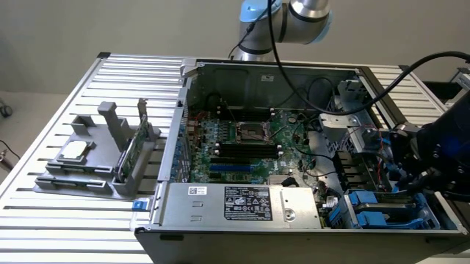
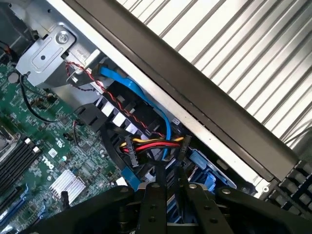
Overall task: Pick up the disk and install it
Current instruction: 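Insert the first disk wire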
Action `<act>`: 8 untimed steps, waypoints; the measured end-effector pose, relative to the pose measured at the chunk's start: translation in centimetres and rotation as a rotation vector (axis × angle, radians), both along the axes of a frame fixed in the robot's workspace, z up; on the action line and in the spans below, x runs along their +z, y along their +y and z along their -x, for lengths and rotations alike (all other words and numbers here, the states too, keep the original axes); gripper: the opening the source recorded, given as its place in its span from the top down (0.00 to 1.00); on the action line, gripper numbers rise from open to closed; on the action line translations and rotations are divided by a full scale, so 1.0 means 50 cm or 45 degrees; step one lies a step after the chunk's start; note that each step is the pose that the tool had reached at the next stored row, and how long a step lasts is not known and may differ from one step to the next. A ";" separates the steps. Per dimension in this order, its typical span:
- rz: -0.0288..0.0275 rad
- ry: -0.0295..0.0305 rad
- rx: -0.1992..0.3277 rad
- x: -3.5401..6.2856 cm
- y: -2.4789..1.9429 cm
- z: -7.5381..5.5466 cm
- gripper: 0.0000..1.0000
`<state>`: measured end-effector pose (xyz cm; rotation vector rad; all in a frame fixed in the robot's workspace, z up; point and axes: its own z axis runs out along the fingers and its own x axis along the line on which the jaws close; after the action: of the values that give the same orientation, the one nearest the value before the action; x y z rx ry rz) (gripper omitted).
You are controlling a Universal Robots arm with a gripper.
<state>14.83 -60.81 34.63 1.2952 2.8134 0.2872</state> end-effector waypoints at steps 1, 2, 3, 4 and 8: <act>-0.0033 0.0000 -0.014 0.000 0.0000 0.000 0.79; -0.0069 -0.0001 -0.028 0.000 0.0000 0.000 0.76; -0.0114 -0.0001 -0.041 0.000 0.0000 0.000 0.76; -0.0165 -0.0001 -0.052 0.000 0.0000 0.000 0.76; -0.0406 0.0001 -0.096 0.000 0.0001 0.000 0.70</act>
<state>14.83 -60.81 34.63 1.4038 2.7632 0.3305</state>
